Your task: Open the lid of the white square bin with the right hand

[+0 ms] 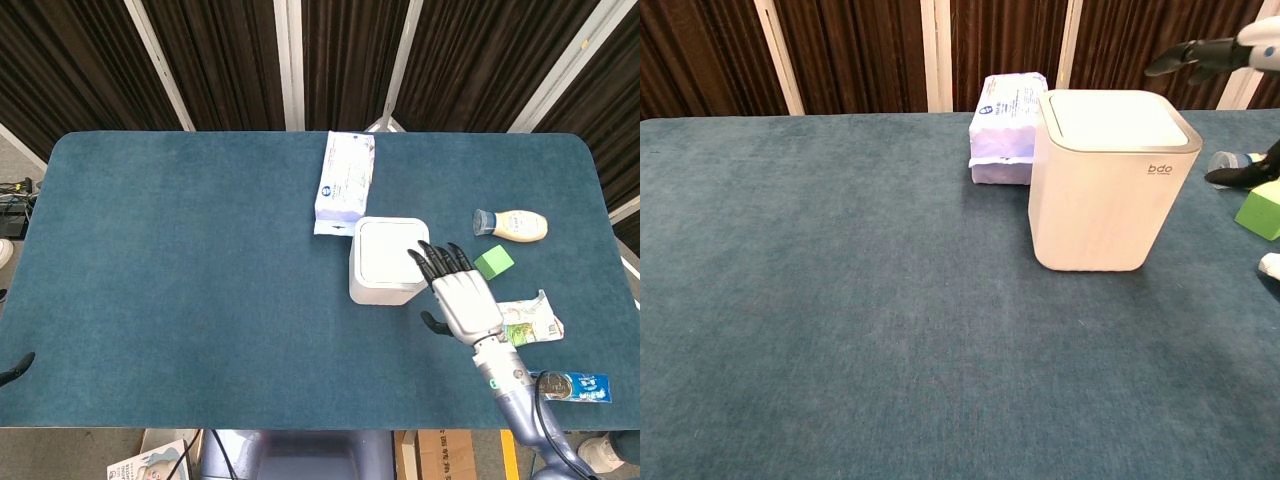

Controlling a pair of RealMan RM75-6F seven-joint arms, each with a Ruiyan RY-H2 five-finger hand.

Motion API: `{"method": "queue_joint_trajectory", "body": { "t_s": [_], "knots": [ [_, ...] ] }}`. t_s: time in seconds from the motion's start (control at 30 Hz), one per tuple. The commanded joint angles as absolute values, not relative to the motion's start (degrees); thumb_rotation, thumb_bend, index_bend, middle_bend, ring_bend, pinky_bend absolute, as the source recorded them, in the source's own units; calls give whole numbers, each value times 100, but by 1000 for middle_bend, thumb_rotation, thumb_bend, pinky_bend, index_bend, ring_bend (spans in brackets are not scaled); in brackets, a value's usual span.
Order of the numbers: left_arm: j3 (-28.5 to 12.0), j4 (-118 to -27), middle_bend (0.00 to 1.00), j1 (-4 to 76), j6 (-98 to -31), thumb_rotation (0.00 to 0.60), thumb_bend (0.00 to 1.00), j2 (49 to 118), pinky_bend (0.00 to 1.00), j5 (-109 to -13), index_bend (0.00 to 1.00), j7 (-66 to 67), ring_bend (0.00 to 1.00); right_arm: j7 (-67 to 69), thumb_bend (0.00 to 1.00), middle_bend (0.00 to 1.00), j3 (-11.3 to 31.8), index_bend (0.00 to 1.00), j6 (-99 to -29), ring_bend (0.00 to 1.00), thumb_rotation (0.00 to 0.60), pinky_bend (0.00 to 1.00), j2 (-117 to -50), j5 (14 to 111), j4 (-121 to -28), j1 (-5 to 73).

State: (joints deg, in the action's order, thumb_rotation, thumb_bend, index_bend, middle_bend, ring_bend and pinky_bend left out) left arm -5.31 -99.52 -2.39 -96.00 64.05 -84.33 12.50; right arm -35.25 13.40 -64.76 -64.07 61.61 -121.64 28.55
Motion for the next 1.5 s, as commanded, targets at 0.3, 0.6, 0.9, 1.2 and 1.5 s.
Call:
{"method": "queue_joint_trajectory", "body": {
  "t_s": [0.3,0.6,0.9,1.2,1.5],
  "knots": [
    [-522,-9960,102,-238,-9603,600,70,6412,0,-8453,182,1254,0,-3899,293,27,1207,137,-6702,112,600,61,-6748,5956,-12176,3061],
    [-533,-9959,102,-238,-9606,600,70,6421,0,-8435,182,1256,0,-4077,294,26,1140,173,-6872,109,600,61,-6952,5856,-12154,3183],
    [-543,-9959,102,-248,-9622,600,70,6411,0,-8421,182,1227,0,-4137,293,27,1053,202,-6926,104,600,61,-7026,5711,-12097,3271],
    [-550,-9960,102,-259,-9648,600,70,6408,0,-8421,184,1218,0,-4123,294,27,954,299,-6974,93,600,61,-7083,5697,-12027,3312],
    [-553,-9963,102,-268,-9670,600,70,6408,0,-8432,185,1212,0,-4069,293,26,928,320,-7047,87,600,59,-7045,5801,-12052,3340]
  ]
}}
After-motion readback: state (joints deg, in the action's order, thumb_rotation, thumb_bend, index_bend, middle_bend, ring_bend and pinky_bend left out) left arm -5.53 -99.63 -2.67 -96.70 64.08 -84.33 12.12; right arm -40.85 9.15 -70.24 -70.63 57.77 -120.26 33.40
